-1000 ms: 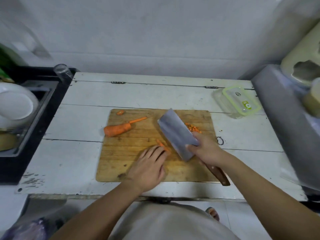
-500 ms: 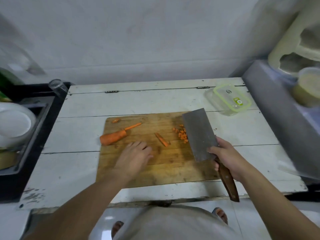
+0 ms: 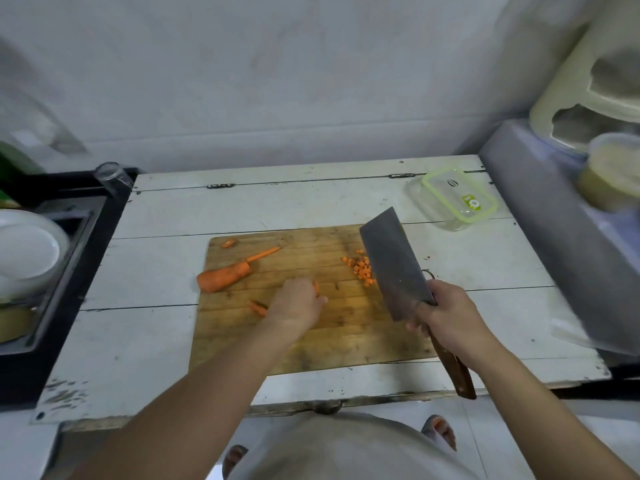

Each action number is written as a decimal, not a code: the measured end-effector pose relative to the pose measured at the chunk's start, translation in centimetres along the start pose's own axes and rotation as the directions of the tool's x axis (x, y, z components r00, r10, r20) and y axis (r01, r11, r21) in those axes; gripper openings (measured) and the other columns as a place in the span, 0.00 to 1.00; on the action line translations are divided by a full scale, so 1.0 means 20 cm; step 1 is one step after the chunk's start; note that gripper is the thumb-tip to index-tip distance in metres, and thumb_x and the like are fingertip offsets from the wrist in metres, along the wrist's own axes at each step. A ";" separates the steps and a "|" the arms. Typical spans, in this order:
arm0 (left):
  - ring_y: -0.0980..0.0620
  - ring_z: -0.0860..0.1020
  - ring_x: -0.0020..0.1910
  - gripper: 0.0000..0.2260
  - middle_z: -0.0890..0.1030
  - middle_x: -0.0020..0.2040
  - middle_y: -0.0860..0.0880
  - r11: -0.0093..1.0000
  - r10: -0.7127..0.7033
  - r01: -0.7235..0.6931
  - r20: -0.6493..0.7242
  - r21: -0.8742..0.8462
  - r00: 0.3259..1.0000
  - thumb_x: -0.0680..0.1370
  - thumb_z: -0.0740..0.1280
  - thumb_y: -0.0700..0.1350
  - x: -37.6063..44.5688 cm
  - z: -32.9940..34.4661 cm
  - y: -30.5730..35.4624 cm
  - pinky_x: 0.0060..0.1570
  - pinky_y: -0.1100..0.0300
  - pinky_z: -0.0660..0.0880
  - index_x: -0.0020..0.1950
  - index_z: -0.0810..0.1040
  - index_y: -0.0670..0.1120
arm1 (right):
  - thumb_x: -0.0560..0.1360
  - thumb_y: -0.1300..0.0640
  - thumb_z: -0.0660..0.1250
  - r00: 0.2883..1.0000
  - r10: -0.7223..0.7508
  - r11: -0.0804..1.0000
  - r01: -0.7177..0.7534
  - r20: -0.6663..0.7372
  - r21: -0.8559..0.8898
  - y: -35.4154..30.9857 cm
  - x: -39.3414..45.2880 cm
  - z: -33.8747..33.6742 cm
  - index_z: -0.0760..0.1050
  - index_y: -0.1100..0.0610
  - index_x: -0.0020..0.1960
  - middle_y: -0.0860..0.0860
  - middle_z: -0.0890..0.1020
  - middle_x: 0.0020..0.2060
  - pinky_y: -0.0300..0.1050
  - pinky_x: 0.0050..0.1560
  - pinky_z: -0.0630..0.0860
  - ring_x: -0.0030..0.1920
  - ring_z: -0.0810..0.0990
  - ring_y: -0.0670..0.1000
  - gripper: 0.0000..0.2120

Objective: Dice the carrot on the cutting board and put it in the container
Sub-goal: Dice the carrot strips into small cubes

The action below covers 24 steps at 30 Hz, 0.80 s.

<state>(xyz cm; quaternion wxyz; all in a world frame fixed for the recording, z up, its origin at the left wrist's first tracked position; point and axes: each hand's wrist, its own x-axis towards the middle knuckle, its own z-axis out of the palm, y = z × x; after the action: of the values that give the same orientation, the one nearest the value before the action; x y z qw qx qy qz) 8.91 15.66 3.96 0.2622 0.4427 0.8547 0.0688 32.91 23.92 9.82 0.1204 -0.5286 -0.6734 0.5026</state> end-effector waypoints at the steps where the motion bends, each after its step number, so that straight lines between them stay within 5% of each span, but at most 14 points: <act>1: 0.46 0.84 0.41 0.15 0.83 0.41 0.47 0.985 -0.085 0.090 0.044 -0.147 0.995 0.83 0.63 0.55 -0.02 0.02 0.00 0.47 0.53 0.79 0.48 0.78 0.45 | 0.79 0.66 0.61 1.000 -0.015 0.999 0.014 -0.018 -0.035 0.00 0.00 0.02 0.75 0.57 0.51 0.58 0.83 0.33 0.37 0.25 0.70 0.24 0.78 0.45 0.07; 3: 0.45 0.86 0.37 0.16 0.85 0.36 0.46 0.827 -0.201 0.253 0.156 -0.503 0.967 0.84 0.61 0.54 -0.04 0.05 0.01 0.51 0.46 0.82 0.47 0.78 0.43 | 0.82 0.64 0.59 0.999 -0.047 0.996 0.046 -0.011 -0.079 0.01 0.01 0.06 0.73 0.56 0.54 0.58 0.83 0.34 0.41 0.28 0.75 0.25 0.80 0.47 0.06; 5: 0.43 0.86 0.40 0.09 0.86 0.41 0.44 0.686 -0.225 0.302 0.202 -0.662 0.953 0.84 0.62 0.46 -0.09 0.08 -0.01 0.48 0.43 0.84 0.49 0.77 0.44 | 0.83 0.60 0.59 0.997 -0.072 0.986 0.074 0.020 -0.150 0.02 0.02 0.09 0.72 0.55 0.54 0.57 0.82 0.34 0.52 0.32 0.79 0.26 0.81 0.50 0.05; 6: 0.44 0.86 0.43 0.05 0.86 0.45 0.45 0.765 -0.183 0.207 0.104 -0.610 0.978 0.83 0.63 0.44 -0.11 0.08 -0.04 0.48 0.44 0.84 0.51 0.77 0.46 | 0.83 0.60 0.58 0.996 -0.080 0.979 0.085 0.032 -0.188 0.03 0.03 0.10 0.72 0.54 0.53 0.56 0.82 0.34 0.54 0.33 0.79 0.26 0.81 0.50 0.05; 8: 0.48 0.82 0.54 0.07 0.83 0.55 0.51 0.973 0.049 -0.084 -0.165 -0.215 0.985 0.81 0.66 0.44 -0.11 0.07 -0.13 0.54 0.47 0.81 0.59 0.78 0.51 | 0.83 0.59 0.59 0.995 -0.093 0.969 0.099 0.040 -0.226 0.02 0.03 0.10 0.73 0.51 0.50 0.54 0.81 0.33 0.53 0.33 0.79 0.26 0.81 0.51 0.06; 10: 0.49 0.74 0.64 0.15 0.78 0.63 0.53 0.918 0.394 -0.377 -0.164 0.126 0.904 0.80 0.68 0.43 -0.07 0.02 -0.17 0.64 0.50 0.74 0.66 0.78 0.52 | 0.83 0.61 0.59 0.994 -0.104 0.967 0.110 0.040 -0.229 0.00 0.03 0.11 0.73 0.51 0.47 0.53 0.80 0.32 0.51 0.33 0.79 0.26 0.81 0.51 0.08; 12: 0.48 0.72 0.66 0.12 0.77 0.62 0.51 0.815 0.513 -0.494 0.019 0.303 0.858 0.81 0.68 0.45 -0.02 -0.04 -0.14 0.66 0.53 0.69 0.64 0.79 0.51 | 0.83 0.61 0.59 0.994 -0.106 0.967 0.112 0.039 -0.229 -0.02 0.03 0.11 0.72 0.49 0.46 0.52 0.80 0.32 0.46 0.30 0.77 0.25 0.80 0.50 0.10; 15: 0.44 0.79 0.58 0.08 0.81 0.56 0.46 0.897 0.328 -0.329 0.054 0.294 0.943 0.83 0.65 0.49 -0.01 -0.06 -0.04 0.56 0.50 0.76 0.58 0.80 0.47 | 0.83 0.61 0.59 0.993 -0.111 0.965 0.119 0.050 -0.235 -0.03 0.03 0.11 0.74 0.51 0.51 0.51 0.80 0.33 0.42 0.29 0.74 0.25 0.80 0.49 0.07; 18: 0.45 0.83 0.48 0.13 0.84 0.48 0.44 0.998 -0.053 0.056 0.139 -0.023 0.989 0.84 0.62 0.50 -0.07 -0.01 0.03 0.48 0.54 0.76 0.54 0.80 0.42 | 0.83 0.61 0.59 0.988 -0.141 0.957 0.152 0.058 -0.246 -0.03 0.02 0.11 0.73 0.48 0.49 0.50 0.79 0.34 0.37 0.26 0.70 0.23 0.78 0.47 0.10; 21: 0.44 0.83 0.32 0.11 0.85 0.37 0.39 0.761 -0.258 0.424 0.371 -0.491 0.892 0.83 0.58 0.40 -0.11 0.04 0.05 0.39 0.52 0.82 0.53 0.78 0.36 | 0.82 0.63 0.59 0.984 -0.169 0.953 0.179 0.060 -0.244 -0.03 0.02 0.14 0.73 0.48 0.46 0.53 0.79 0.36 0.41 0.25 0.72 0.23 0.78 0.50 0.12; 24: 0.47 0.81 0.27 0.10 0.85 0.34 0.43 0.644 -0.269 0.492 0.429 -0.585 0.862 0.82 0.59 0.38 -0.15 0.04 0.02 0.27 0.60 0.71 0.56 0.77 0.35 | 0.82 0.59 0.59 0.982 -0.153 0.937 0.179 0.109 -0.299 -0.01 0.02 0.19 0.74 0.50 0.53 0.53 0.81 0.37 0.45 0.27 0.76 0.25 0.80 0.50 0.07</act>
<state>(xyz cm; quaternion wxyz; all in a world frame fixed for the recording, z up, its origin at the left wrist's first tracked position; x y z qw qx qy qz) 10.97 13.45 4.50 0.5412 0.1287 0.7929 0.2488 30.03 22.18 8.15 0.0503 -0.4604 -0.7902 0.4013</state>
